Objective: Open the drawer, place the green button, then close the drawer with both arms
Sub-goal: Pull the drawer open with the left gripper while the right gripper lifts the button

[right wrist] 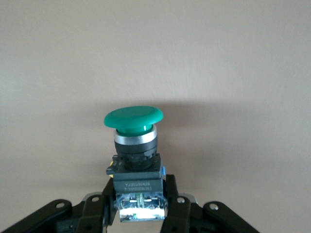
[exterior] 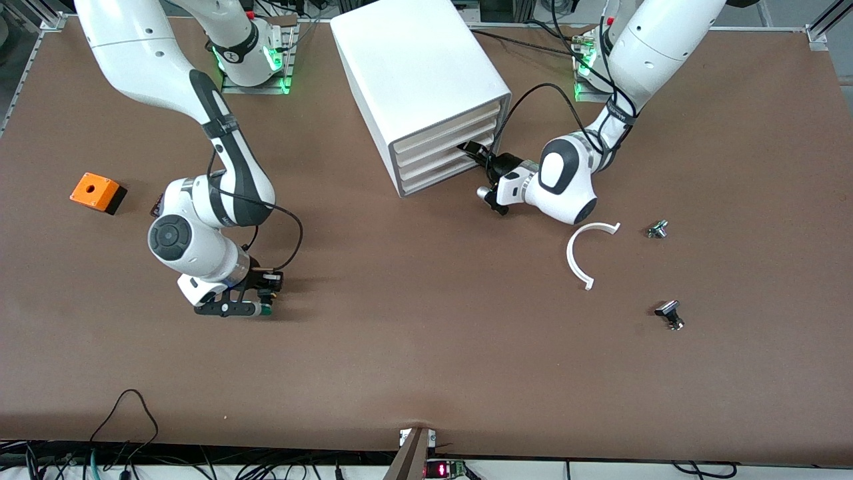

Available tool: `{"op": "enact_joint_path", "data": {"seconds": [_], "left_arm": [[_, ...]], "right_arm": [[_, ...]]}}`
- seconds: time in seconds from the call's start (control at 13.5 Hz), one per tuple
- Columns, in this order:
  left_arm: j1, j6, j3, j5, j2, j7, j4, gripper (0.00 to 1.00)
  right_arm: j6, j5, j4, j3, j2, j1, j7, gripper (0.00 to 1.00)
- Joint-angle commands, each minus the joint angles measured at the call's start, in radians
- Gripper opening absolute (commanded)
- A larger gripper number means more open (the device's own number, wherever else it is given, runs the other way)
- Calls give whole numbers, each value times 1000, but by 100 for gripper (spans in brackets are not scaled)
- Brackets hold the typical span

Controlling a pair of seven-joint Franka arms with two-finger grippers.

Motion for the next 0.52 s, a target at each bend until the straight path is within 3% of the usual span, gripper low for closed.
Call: {"op": "enact_joint_path", "data": {"seconds": [0.0,0.15,0.44], "left_arm": [[-3,28,-14,-47,4,30,-16,22],[-3,28,-14,-47,6,28,-16,0],[18,28,20,-53,1,11,-15,0]], "right_arm": [[-6,10,74,10,-9,8,-92,21],[-7,8,112,11,-12,18,-186,21],[-9,4,149,13,-21,59,-228,21]]}}
